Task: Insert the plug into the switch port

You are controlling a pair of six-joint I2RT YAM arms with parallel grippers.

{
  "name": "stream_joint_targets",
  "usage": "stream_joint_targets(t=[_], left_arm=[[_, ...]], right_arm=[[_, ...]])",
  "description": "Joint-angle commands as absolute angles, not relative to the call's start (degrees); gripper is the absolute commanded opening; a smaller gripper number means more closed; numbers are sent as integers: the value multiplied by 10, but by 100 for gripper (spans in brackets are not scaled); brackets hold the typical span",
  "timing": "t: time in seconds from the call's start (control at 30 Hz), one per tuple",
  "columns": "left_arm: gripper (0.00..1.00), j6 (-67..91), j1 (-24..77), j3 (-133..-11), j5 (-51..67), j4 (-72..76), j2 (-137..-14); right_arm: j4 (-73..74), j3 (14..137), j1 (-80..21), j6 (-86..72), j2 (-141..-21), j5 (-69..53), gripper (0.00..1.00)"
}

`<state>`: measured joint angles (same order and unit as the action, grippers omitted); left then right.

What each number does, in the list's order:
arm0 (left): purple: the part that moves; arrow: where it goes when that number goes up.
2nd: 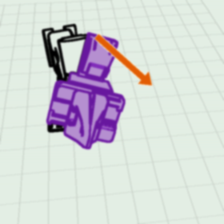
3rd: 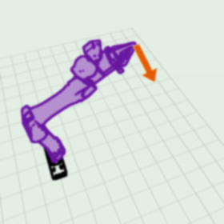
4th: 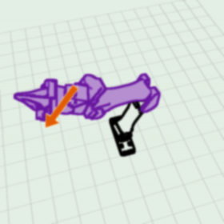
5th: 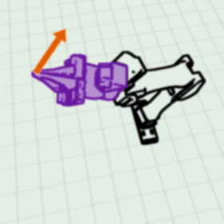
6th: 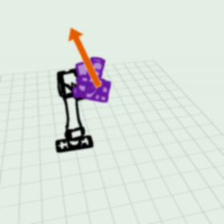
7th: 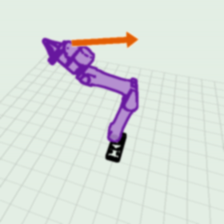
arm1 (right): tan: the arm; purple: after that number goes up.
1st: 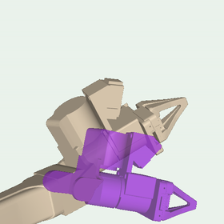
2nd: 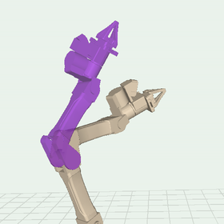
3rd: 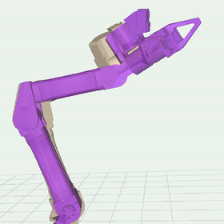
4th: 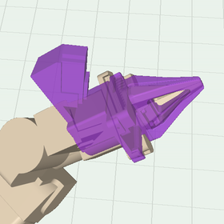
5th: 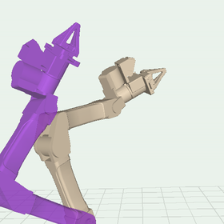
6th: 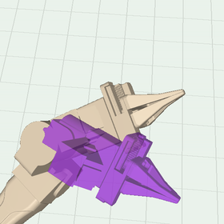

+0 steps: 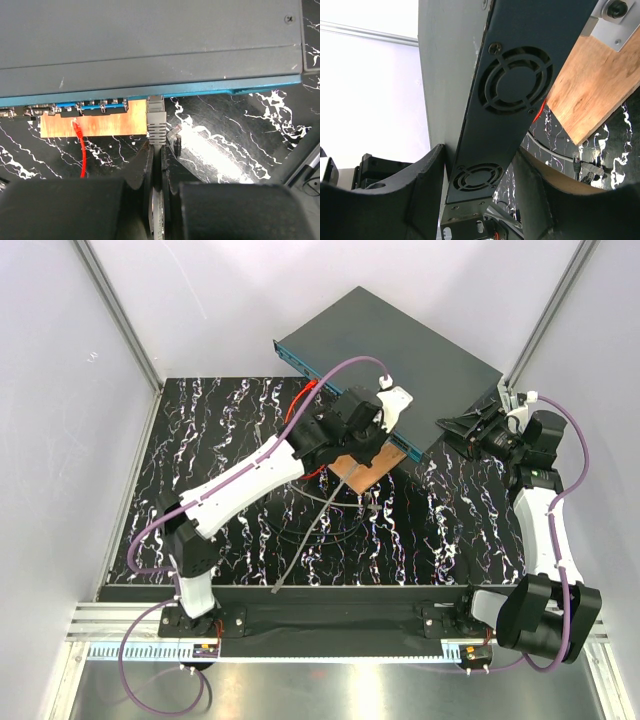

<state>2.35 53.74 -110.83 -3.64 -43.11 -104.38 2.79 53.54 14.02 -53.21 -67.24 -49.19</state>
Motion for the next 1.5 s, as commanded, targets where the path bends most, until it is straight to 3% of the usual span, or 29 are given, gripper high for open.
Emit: stream_joint_targets(t=[0.0,0.3,0.37,0.4,0.5,0.6,0.73,0.83,0.87,0.97,1.13,1.27,1.47], left_arm=[[0,42,533,-1156,-25,-345,-1062],[0,33,533,-1203,-7,-329,-1081],[13,28,533,-1194,-4,-336,-1075],[17,27,532,-1186,1,-339,-1061],[26,21,525,-1137,33,-362,-1015],[32,15,514,-1059,50,-376,-965],[45,12,475,-933,144,-375,-837],[53,25,432,-852,199,-350,-736],[58,41,408,-833,195,-344,-714],[59,76,351,-788,188,-341,-648],[64,149,139,-742,175,-362,-634],[64,150,69,-777,92,-386,-738],[62,159,64,-853,41,-353,-923]], right_arm=[[-20,533,117,-525,-667,-497,0],[-17,525,103,-526,-667,-492,0],[-11,534,103,-523,-673,-491,6],[-4,539,104,-519,-673,-490,19],[30,569,105,-498,-679,-486,41],[53,588,105,-487,-680,-477,53],[83,607,112,-465,-680,-469,86],[114,623,118,-446,-679,-466,99],[132,627,120,-440,-679,-465,100],[176,644,129,-411,-669,-456,100],[250,679,157,-346,-657,-446,100],[328,716,185,-295,-667,-433,100],[395,754,224,-237,-666,-421,100]])
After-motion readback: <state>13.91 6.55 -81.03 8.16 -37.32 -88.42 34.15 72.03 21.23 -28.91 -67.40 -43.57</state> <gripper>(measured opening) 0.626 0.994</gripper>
